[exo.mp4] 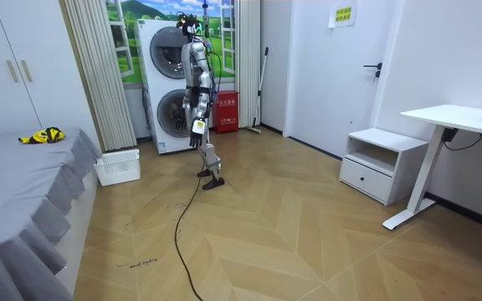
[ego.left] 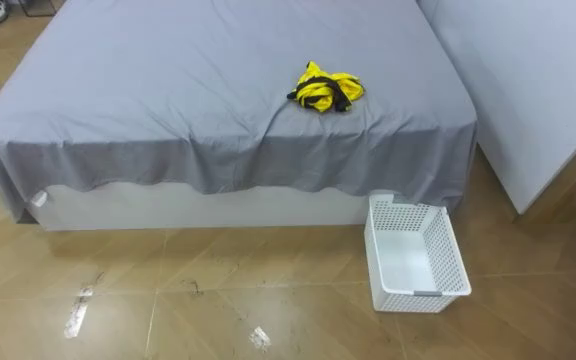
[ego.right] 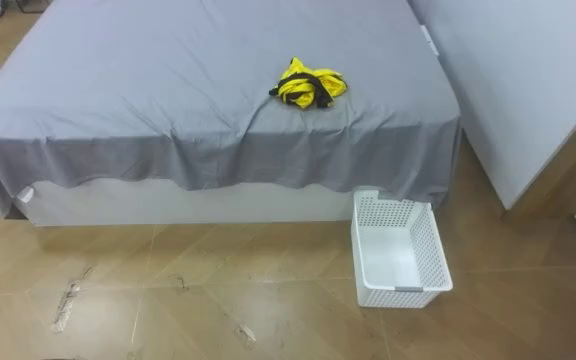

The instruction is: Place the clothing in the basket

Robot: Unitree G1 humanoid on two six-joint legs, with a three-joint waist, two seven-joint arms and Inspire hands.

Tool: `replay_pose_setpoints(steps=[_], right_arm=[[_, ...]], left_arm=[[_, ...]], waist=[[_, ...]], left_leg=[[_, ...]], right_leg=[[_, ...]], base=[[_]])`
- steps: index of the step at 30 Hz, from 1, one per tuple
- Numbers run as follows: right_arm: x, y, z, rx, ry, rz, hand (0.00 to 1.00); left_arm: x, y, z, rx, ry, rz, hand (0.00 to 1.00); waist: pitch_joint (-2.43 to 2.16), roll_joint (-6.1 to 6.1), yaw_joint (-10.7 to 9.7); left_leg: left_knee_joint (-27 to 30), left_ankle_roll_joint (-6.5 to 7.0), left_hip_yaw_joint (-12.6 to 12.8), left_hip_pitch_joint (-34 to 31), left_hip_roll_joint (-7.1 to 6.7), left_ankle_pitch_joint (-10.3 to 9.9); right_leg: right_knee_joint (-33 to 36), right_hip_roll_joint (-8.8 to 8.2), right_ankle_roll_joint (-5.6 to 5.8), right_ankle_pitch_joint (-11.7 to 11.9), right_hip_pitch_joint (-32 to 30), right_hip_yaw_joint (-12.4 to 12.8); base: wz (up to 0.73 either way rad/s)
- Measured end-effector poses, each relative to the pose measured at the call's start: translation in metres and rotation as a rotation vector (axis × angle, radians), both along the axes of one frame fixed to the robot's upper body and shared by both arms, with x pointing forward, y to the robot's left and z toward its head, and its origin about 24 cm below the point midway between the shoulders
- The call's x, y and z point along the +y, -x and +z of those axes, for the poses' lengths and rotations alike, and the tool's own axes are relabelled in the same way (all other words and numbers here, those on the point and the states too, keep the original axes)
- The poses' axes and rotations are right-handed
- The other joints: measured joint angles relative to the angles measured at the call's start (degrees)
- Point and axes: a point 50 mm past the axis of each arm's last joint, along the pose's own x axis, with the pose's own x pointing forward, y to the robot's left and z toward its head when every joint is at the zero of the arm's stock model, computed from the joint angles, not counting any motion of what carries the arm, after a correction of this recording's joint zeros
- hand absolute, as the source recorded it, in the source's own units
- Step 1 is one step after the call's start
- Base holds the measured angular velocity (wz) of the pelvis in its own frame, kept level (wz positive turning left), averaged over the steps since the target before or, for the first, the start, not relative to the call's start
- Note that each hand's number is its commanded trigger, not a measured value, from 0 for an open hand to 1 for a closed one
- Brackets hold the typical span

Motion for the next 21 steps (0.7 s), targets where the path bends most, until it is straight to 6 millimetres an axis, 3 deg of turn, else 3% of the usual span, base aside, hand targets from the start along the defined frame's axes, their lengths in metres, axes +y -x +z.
replay_pose_setpoints(steps=[18, 21], right_arm=[[0.002, 0.005, -0.002, 0.028, -0.045, -0.037, 0.0], [0.002, 0.006, -0.002, 0.034, -0.059, -0.04, 0.0]], left_arm=[[0.001, 0.01, -0.002, 0.025, 0.052, 0.065, 0.0], [0.001, 0.012, -0.002, 0.034, 0.054, 0.086, 0.0]], waist=[[0.16, -0.02, -0.1], [0.18, 0.19, 0.0]], left_leg=[[0.0, 0.11, -0.1, 0.0, 0.12, -0.1], [1.4, 0.11, 0.3, -0.1, 0.61, -1.0]], right_leg=[[0.7, 0.05, 0.0, 0.0, 0.2, -0.2], [1.1, 0.32, 0.0, 0.0, 0.0, -0.2]], base=[[0.01], [-0.09]])
